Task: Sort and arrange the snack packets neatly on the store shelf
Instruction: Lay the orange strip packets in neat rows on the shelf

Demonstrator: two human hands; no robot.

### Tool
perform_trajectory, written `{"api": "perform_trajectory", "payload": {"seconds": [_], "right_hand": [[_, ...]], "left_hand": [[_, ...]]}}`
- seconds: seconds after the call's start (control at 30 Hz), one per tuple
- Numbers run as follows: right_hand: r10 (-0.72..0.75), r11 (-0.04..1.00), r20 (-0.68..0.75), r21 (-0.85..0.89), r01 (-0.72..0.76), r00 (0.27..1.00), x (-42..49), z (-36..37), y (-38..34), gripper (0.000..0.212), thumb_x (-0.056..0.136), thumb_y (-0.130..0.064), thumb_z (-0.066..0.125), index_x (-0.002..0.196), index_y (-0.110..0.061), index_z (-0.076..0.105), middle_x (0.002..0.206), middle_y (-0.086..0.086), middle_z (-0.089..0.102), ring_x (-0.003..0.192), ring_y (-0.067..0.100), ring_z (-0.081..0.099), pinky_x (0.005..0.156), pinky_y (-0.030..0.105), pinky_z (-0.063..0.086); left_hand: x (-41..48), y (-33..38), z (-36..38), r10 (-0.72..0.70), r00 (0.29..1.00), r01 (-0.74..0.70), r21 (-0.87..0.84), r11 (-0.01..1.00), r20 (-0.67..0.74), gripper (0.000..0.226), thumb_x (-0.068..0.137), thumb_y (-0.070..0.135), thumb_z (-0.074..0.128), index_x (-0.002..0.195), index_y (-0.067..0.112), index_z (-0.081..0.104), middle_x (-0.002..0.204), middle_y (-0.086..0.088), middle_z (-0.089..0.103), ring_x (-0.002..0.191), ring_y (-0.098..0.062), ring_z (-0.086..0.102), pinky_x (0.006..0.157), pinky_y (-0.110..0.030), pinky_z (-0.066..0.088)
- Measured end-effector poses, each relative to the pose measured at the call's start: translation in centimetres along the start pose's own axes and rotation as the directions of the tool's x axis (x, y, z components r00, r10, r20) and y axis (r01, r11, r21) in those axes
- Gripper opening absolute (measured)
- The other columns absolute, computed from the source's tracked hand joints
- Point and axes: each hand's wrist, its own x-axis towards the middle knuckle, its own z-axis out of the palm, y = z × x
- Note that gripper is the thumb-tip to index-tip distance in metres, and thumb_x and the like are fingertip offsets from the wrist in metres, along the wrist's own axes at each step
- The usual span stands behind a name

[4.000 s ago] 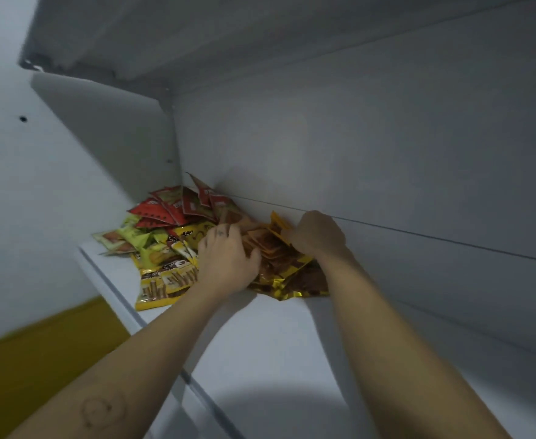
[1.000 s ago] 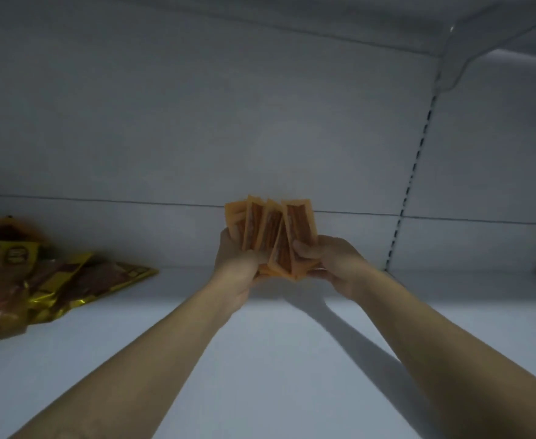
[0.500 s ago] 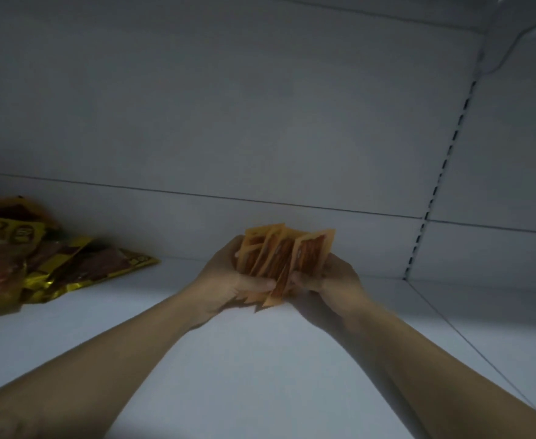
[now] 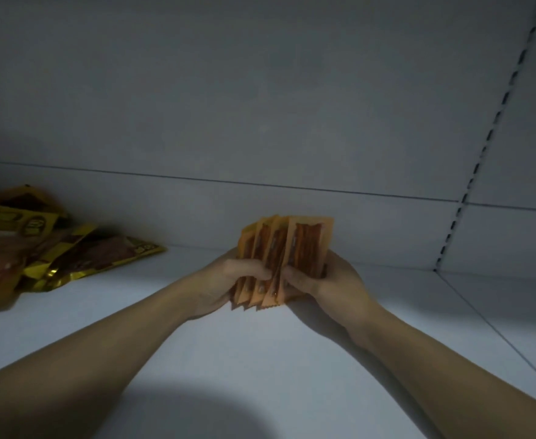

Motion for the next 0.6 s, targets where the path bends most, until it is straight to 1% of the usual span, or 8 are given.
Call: {"api": "perform_trajectory", "payload": {"seconds": [0.03, 0.1, 0.17, 0.27, 0.4, 0.5, 0.57, 0.6], "right_hand": [[-0.006, 0.999, 0.004, 0.041, 0.006, 1.0, 0.1, -0.1, 0.0, 0.021, 0.082, -0.028, 0.079, 0.101, -0.03, 0.071, 0.096, -0.016, 0.075, 0.089, 0.001, 0.07, 0.073, 0.014, 0.053], [-0.009, 0.996, 0.016, 0.093, 0.007, 1.0, 0.1, -0.3, 0.0, 0.024, 0.08, -0.024, 0.08, 0.101, -0.029, 0.071, 0.097, -0.013, 0.076, 0.09, 0.004, 0.071, 0.072, 0.015, 0.054], [-0.019, 0.995, 0.027, 0.096, 0.017, 0.999, 0.1, -0.3, 0.0, 0.029, 0.079, -0.022, 0.081, 0.104, -0.031, 0.07, 0.099, -0.012, 0.076, 0.093, 0.005, 0.071, 0.077, 0.018, 0.055], [-0.043, 0.995, 0.032, 0.095, 0.04, 0.999, 0.3, -0.2, -0.2, 0.033, 0.077, -0.019, 0.082, 0.107, -0.03, 0.07, 0.101, -0.011, 0.076, 0.095, 0.005, 0.071, 0.077, 0.018, 0.055], [-0.045, 0.992, 0.042, 0.121, 0.04, 0.998, 0.2, -0.2, 0.0, 0.039, 0.074, -0.017, 0.085, 0.109, -0.027, 0.071, 0.104, -0.007, 0.076, 0.097, 0.01, 0.071, 0.079, 0.022, 0.056], [-0.032, 0.99, 0.042, 0.138, 0.026, 0.999, 0.2, -0.6, 0.0, 0.038, 0.072, -0.016, 0.085, 0.107, -0.025, 0.072, 0.103, -0.005, 0.076, 0.096, 0.012, 0.072, 0.075, 0.02, 0.056], [-0.013, 0.989, 0.037, 0.148, 0.008, 0.999, 0.1, -0.9, 0.0, 0.035, 0.073, -0.014, 0.084, 0.105, -0.026, 0.073, 0.101, -0.006, 0.076, 0.092, 0.011, 0.073, 0.07, 0.016, 0.055], [-0.005, 0.989, 0.041, 0.149, -0.001, 0.999, 0.1, -1.0, 0.0, 0.035, 0.074, -0.015, 0.084, 0.106, -0.025, 0.073, 0.101, -0.006, 0.076, 0.092, 0.011, 0.073, 0.07, 0.016, 0.055]], "left_hand": [[0.1, 0.1, -0.1, -0.004, 1.0, 0.004, 0.022, 1.0, -0.003, 0.051, 0.066, 0.012, 0.068, 0.107, -0.017, 0.059, 0.102, -0.04, 0.061, 0.094, -0.05, 0.056, 0.09, -0.061, 0.041], [0.5, 0.1, 0.3, 0.005, 1.0, -0.004, 0.079, 0.997, -0.01, 0.05, 0.068, 0.008, 0.067, 0.114, -0.012, 0.06, 0.111, -0.035, 0.064, 0.104, -0.051, 0.06, 0.098, -0.061, 0.043], [0.8, -0.1, 0.6, 0.036, 0.996, -0.028, 0.096, 0.995, -0.078, 0.05, 0.07, 0.005, 0.072, 0.12, 0.001, 0.065, 0.116, -0.02, 0.07, 0.112, -0.037, 0.065, 0.104, -0.053, 0.047], [1.2, -0.6, 0.6, 0.05, 0.982, -0.037, 0.072, 0.997, -0.183, 0.043, 0.076, -0.004, 0.078, 0.117, 0.003, 0.068, 0.114, -0.014, 0.072, 0.108, -0.03, 0.068, 0.102, -0.051, 0.05], [0.6, -0.4, 0.0, 0.041, 0.992, -0.039, 0.021, 0.999, -0.12, 0.054, 0.068, 0.008, 0.085, 0.119, 0.003, 0.068, 0.116, -0.015, 0.071, 0.11, -0.032, 0.068, 0.102, -0.054, 0.049], [0.0, 0.2, -0.3, 0.029, 0.999, -0.029, -0.019, 0.999, -0.036, 0.049, 0.074, 0.016, 0.08, 0.12, 0.006, 0.067, 0.12, -0.024, 0.067, 0.112, -0.048, 0.061, 0.102, -0.07, 0.039], [-0.2, 0.5, -0.6, 0.001, 1.0, -0.001, -0.052, 0.999, 0.004, 0.04, 0.079, 0.015, 0.072, 0.117, 0.005, 0.067, 0.123, -0.036, 0.058, 0.112, -0.064, 0.05, 0.097, -0.083, 0.026], [-0.4, 0.6, -0.7, -0.009, 1.0, 0.009, -0.057, 0.998, 0.009, 0.037, 0.08, 0.013, 0.069, 0.116, 0.005, 0.067, 0.123, -0.039, 0.056, 0.112, -0.067, 0.047, 0.095, -0.084, 0.024]]}}
